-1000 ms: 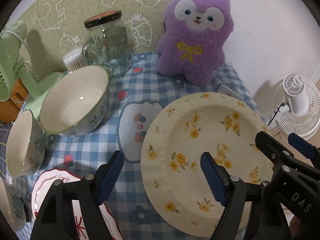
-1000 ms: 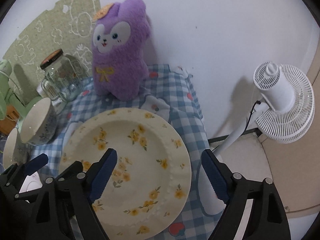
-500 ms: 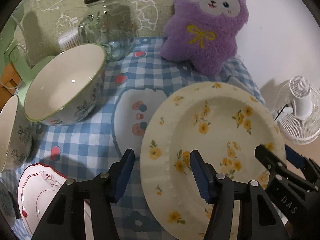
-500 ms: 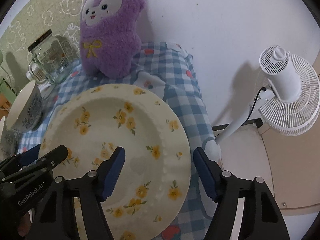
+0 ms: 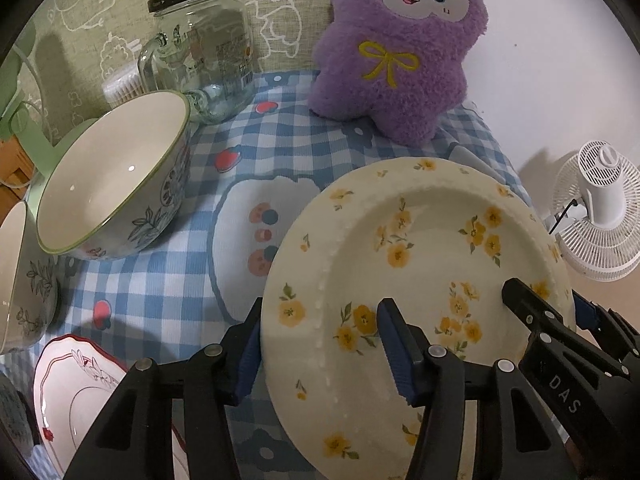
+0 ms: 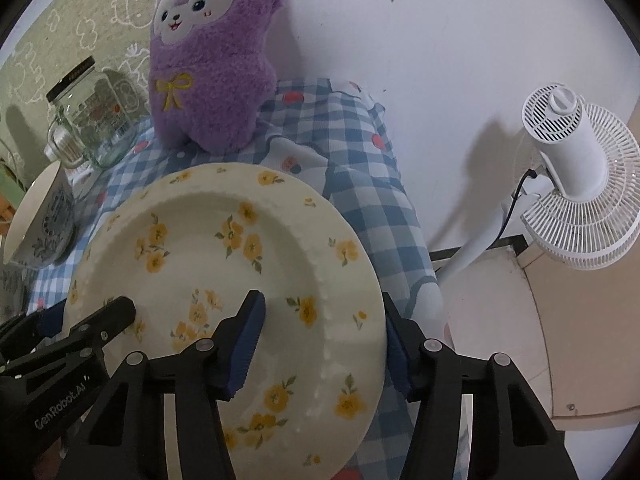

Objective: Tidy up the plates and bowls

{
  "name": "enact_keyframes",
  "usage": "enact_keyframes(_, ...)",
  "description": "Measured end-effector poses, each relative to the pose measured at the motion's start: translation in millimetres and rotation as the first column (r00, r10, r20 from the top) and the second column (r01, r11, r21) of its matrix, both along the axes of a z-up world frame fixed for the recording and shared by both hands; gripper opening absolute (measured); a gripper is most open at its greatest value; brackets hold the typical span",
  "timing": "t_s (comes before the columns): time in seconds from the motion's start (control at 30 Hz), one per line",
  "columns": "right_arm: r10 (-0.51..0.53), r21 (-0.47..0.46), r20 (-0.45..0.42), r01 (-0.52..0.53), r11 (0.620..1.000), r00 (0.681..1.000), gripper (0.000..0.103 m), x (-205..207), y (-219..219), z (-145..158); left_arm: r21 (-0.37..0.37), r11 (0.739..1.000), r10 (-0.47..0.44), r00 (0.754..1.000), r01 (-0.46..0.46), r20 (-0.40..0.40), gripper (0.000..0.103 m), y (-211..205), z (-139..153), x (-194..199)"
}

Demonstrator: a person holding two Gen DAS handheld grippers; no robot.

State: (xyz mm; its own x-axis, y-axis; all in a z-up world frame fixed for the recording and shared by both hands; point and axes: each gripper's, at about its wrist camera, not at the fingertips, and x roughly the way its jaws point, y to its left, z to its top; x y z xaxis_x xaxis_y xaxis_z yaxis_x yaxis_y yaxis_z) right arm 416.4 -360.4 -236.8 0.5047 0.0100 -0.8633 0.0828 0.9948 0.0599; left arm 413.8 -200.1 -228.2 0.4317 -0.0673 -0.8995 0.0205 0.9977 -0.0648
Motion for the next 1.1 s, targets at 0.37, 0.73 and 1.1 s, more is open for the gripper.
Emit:
enact_keyframes(0.37, 0.017, -0.022, 0.002, -0.017, 1.0, 1.0, 0.051, -6, 0, 5, 0.035, 0.999, 0.006, 1.0, -0.006, 0.011, 0.05, 1, 4, -8)
enact_keyframes(0.73, 0.028, -0.018, -0.012, -0.028, 0.999, 1.0, 0.047, -24, -2, 12, 0.054, 0.998, -0.012, 1.0, 0.012, 0.007, 0.049, -1, 11, -27)
enact_keyframes(1.1, 0.066, -0.007, -0.067, -0.067, 0.998, 0.996, 0.046, -47, 2, 11, 0.055, 0.998, -0.035, 0.998, 0.038, -0.05, 0.049, 6, 6, -50)
